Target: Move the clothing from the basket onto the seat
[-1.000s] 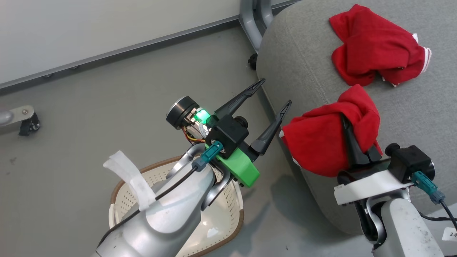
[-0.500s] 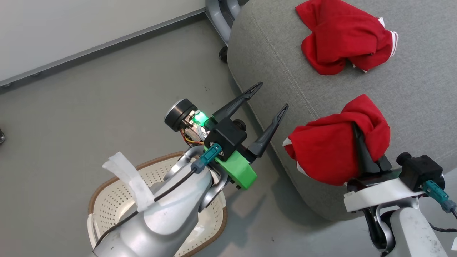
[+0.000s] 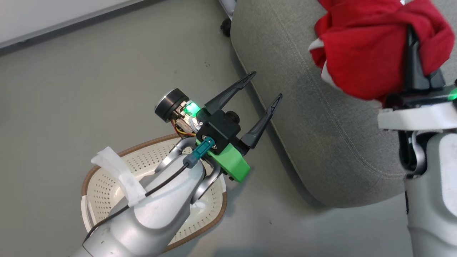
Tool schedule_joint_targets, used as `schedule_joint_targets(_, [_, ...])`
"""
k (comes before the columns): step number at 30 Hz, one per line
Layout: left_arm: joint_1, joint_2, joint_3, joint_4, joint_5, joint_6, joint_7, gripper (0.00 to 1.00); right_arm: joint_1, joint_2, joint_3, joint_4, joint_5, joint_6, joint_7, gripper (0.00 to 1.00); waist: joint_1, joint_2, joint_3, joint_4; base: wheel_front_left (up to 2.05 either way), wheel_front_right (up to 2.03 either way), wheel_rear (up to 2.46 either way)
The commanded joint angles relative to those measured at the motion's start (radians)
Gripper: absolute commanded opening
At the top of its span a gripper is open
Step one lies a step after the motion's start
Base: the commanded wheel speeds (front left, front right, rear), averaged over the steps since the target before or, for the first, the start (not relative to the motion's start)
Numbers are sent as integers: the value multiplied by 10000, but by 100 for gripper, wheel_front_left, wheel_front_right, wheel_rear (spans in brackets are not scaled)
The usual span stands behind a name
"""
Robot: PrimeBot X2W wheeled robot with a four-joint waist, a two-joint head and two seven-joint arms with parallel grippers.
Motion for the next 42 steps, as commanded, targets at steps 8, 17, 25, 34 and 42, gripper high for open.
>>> schedule_joint_targets(8, [-650,401,-36,-381,284,62,245,100,-2759,-860,-930,-1,-384,-11,-28,0,0,92,1802,297,0,0,0])
schedule_joint_targets(17, [-1165,618,-82,-754,487,41,461,100,-5179,-1982,-1898,1362,-453,-11,-28,0,0,92,2971,395,0,0,0])
schedule_joint_targets(25, [-1417,819,-106,-962,557,76,586,100,-6248,-2705,-2448,3277,-683,-11,-28,0,0,92,3676,557,0,0,0])
schedule_joint_targets(34, [-1544,888,-165,-1050,544,103,557,100,-6239,-2348,-2719,5067,-1294,-11,-28,0,0,92,4043,689,0,0,0])
schedule_joint_targets(42, [-1584,916,-151,-947,427,185,425,100,-5542,-2063,-3188,5681,-1477,-11,-28,0,0,92,3934,786,0,0,0])
